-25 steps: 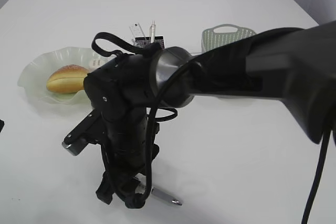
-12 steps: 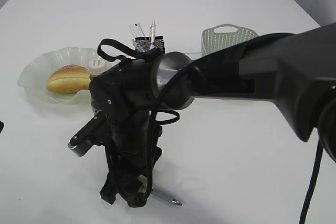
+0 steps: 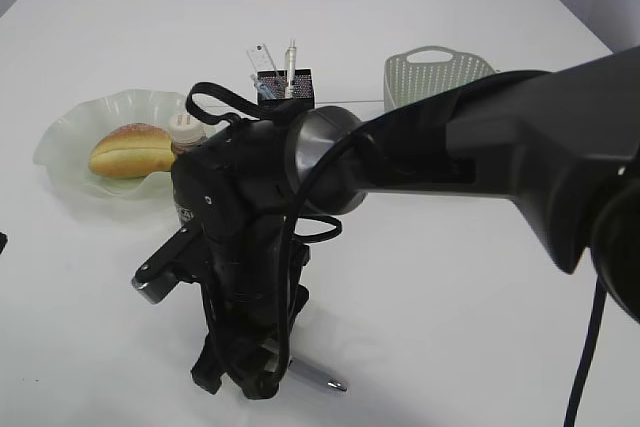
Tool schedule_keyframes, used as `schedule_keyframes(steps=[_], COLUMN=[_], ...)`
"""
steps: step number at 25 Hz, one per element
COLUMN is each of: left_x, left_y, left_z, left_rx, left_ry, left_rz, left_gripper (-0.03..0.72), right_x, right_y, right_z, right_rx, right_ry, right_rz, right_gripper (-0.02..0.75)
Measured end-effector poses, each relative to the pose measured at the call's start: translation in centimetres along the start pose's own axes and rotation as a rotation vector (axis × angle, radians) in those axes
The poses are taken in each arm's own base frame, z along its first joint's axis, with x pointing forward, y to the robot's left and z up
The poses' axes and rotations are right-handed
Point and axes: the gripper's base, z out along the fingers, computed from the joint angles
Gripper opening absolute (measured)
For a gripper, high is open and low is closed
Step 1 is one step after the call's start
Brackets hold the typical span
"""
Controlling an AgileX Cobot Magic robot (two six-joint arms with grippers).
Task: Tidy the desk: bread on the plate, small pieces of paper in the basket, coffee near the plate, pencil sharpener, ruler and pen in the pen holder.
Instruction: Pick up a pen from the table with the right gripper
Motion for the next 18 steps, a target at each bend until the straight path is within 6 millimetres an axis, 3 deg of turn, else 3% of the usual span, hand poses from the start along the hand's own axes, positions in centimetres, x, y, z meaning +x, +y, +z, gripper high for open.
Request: schedule_keyframes(steps=[5,13,18], left_x=[0.04,0.04,0.04], left_y=[-0.01,-0.01,-0.01], left_z=[0.0,0.0,0.0], left_rx=[0.001,0.001,0.001], left_ry=[0.005,0.005,0.005], left_rz=[0.0,0.0,0.0], left_gripper=[0.307,0.307,0.307], right_x=[0.03,0.05,0.05], right_y=[-0.17,-0.27,-0.26], right_z=[0.0,-0.01,-0.01], right_rx=[0.0,-0.008,-0.01], right_ry=[0.0,-0.002,-0.002], right_rz=[0.004,0.013,0.014], right_gripper=[0.377,0.107,0.089])
